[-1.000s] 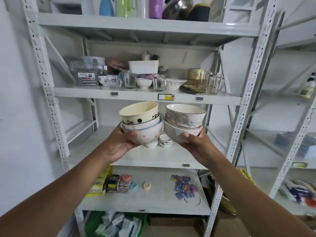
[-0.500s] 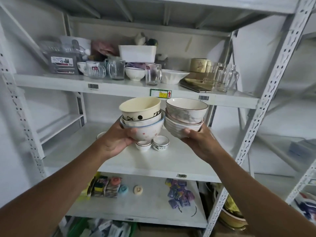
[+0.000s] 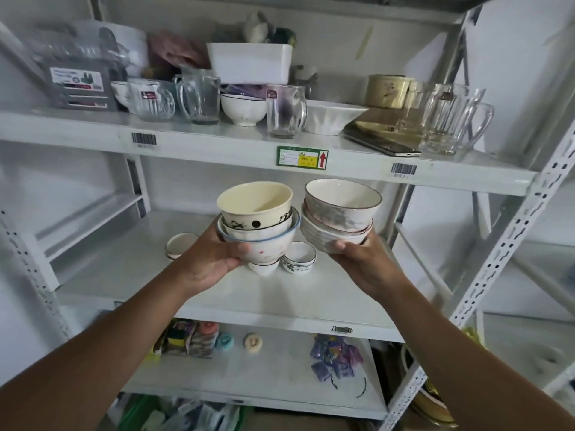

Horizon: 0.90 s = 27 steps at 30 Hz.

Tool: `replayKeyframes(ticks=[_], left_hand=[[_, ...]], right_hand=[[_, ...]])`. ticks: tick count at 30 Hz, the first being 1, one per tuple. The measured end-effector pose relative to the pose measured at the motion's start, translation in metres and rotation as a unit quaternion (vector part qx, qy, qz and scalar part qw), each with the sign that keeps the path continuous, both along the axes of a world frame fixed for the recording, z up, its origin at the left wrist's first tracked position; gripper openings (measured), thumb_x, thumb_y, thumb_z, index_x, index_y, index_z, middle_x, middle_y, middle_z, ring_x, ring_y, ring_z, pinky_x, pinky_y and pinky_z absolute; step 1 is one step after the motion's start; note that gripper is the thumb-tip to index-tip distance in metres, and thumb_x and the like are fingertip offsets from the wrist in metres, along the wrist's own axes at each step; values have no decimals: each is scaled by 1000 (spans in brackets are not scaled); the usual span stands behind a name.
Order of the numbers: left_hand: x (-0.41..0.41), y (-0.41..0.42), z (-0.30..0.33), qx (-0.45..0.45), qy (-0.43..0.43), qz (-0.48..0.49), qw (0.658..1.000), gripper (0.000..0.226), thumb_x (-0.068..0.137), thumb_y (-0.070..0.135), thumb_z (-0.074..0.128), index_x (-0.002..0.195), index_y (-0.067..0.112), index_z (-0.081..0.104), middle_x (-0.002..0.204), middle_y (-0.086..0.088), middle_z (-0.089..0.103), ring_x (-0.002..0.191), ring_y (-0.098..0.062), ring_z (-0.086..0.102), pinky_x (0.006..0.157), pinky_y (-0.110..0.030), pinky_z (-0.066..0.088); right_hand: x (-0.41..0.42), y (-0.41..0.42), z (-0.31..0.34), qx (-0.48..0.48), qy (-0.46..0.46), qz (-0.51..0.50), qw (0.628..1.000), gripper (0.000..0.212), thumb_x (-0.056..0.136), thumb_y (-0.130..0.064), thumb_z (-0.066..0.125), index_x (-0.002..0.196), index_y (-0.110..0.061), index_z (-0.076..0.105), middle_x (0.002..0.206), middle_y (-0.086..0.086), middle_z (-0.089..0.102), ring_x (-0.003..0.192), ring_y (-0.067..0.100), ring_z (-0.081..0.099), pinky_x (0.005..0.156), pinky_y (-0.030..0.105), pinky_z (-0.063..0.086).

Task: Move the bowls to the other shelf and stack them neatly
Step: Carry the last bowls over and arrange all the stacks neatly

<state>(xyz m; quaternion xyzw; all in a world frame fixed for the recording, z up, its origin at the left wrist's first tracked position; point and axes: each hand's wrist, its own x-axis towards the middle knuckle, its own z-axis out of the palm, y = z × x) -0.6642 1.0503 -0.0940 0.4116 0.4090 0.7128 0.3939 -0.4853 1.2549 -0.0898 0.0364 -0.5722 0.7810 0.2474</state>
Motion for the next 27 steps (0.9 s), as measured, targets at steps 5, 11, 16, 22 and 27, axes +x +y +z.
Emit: replayKeyframes(ticks=[5, 11, 16, 22, 27], left_hand=[[-35, 12, -21, -16, 3, -3, 1000, 84, 40, 23, 97, 118, 19, 66, 116, -8, 70, 108, -22, 67, 80, -37, 57], [-78, 24, -58, -18, 12, -7, 1000, 86, 51, -3, 83, 132, 10, 54, 120, -11, 67, 111, -25, 64, 84, -39, 56], [-100, 38, -105, -28, -13, 17, 999, 87, 61, -13, 68, 141, 2, 39, 130, -18, 58, 119, -29, 58, 94, -47, 51], [-112, 60, -159, -49, -57, 17, 997, 103, 47, -4, 82, 140, 9, 39, 124, -8, 65, 114, -22, 63, 86, -39, 56], [-120, 76, -199, -53, -56, -5, 997, 110, 47, 5, 94, 142, 7, 38, 138, -22, 53, 126, -33, 53, 94, -43, 51]], right_hand=[[-30, 14, -30, -1, -20, -21, 1000, 62, 81, 18, 55, 139, -3, 51, 132, 19, 62, 123, 30, 60, 100, 38, 49], [-55, 32, -68, -3, -38, -42, 998, 66, 80, 19, 56, 144, 4, 42, 138, 29, 54, 127, 38, 54, 110, 49, 42], [-72, 42, -103, -5, -58, -24, 998, 89, 69, -5, 87, 144, 8, 40, 142, 37, 46, 134, 53, 42, 114, 62, 31], [-89, 61, -165, -2, -72, -35, 997, 93, 66, -12, 92, 143, 5, 43, 141, 37, 47, 135, 57, 36, 111, 73, 23], [-104, 71, -208, 15, -68, -70, 995, 87, 65, -6, 91, 141, -3, 49, 138, 32, 53, 126, 40, 52, 105, 54, 41]])
